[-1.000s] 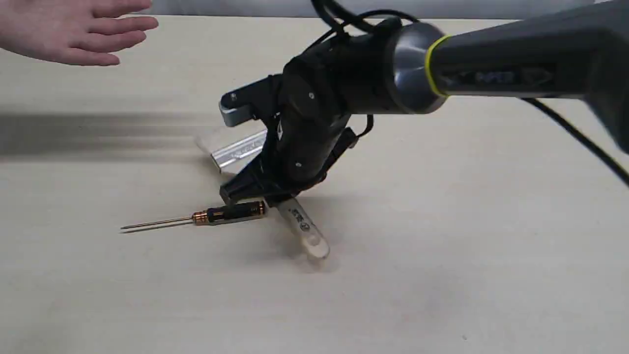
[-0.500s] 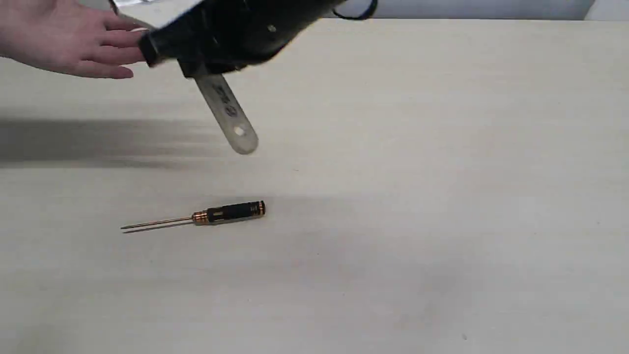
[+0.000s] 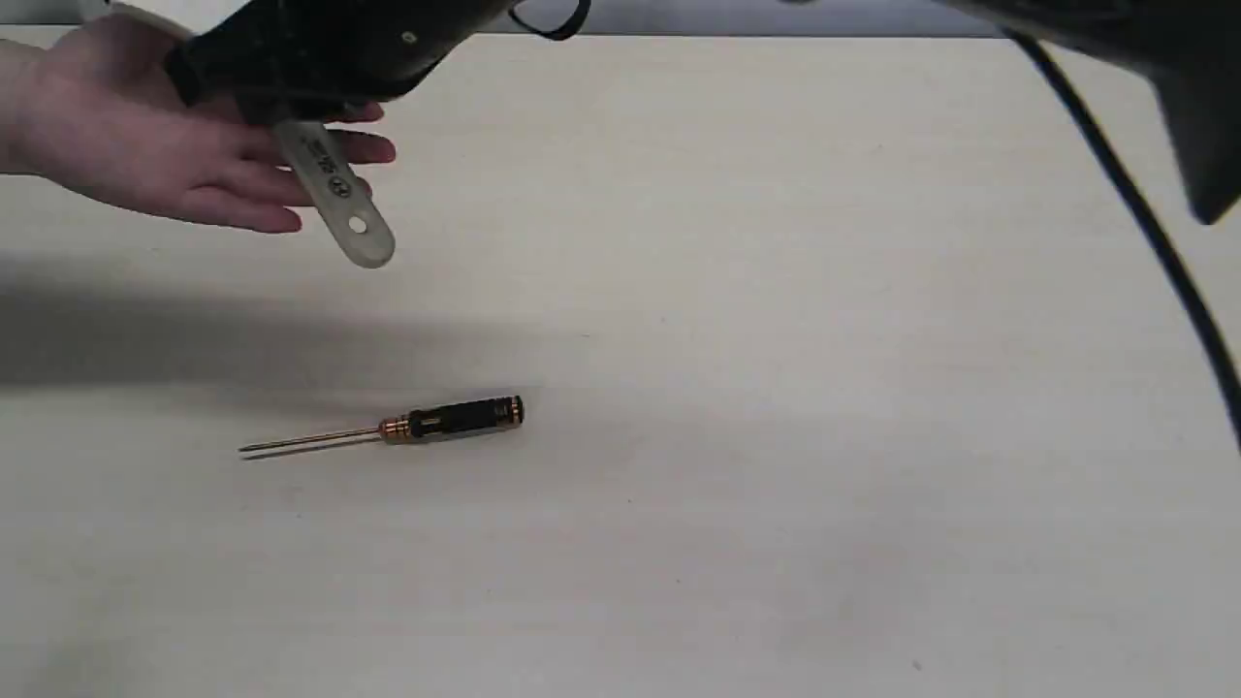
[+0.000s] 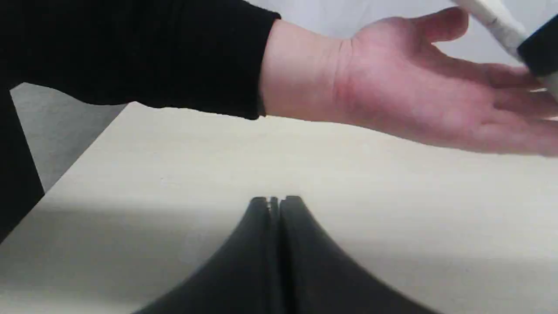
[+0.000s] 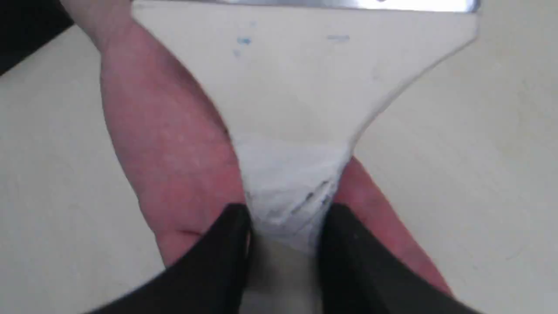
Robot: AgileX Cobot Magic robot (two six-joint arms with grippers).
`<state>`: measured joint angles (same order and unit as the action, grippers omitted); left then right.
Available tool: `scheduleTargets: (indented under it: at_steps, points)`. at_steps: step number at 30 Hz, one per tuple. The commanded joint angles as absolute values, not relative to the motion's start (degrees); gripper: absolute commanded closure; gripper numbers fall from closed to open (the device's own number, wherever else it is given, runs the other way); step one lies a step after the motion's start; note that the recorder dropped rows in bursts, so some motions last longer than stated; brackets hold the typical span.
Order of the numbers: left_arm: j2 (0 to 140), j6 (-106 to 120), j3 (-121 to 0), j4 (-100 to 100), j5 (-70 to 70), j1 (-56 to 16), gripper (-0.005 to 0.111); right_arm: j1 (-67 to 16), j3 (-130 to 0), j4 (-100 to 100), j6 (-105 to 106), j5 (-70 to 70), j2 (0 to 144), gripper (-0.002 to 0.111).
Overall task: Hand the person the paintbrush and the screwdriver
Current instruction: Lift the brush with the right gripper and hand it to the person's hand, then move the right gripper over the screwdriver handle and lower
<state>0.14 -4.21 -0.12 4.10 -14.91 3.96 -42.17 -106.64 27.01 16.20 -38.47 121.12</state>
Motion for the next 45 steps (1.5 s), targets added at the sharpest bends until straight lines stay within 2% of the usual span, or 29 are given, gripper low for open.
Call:
scheduleTargets:
  at_steps: [1,4,6,16,32,45]
  points:
    - [0.00,-4.32,0.00,3.88,-14.32,3.64,0.107,-42.15,-107.25,27.87,18.37,-37.83,122.63,0.084]
    - [0.00,-4.32,0.00,3.88,-14.32,3.64,0.107,-42.15,-107.25,27.87,19.42,-38.51,122.78,0.068]
    - [0.00,-4.32,0.00,3.88,-14.32,3.64,0.107,-42.15,-107.25,28.00,19.44,-38.82,122.29,0.065]
    - [0.00,-4.32,0.00,3.88,-14.32,3.64,0.107,-42.15,-107.25,25.90,19.43,-43.63,116.25,0.066]
    - [0.00,-4.32,0.00,3.99,-14.29,3.64,0.107,-42.15,-107.15,7.71,11.44,-66.07,109.47,0.066]
    - [0.00,-4.32,0.00,3.99,-14.29,3.64,0.107,-42.15,-100.49,8.08,17.15,-67.82,109.47,0.066]
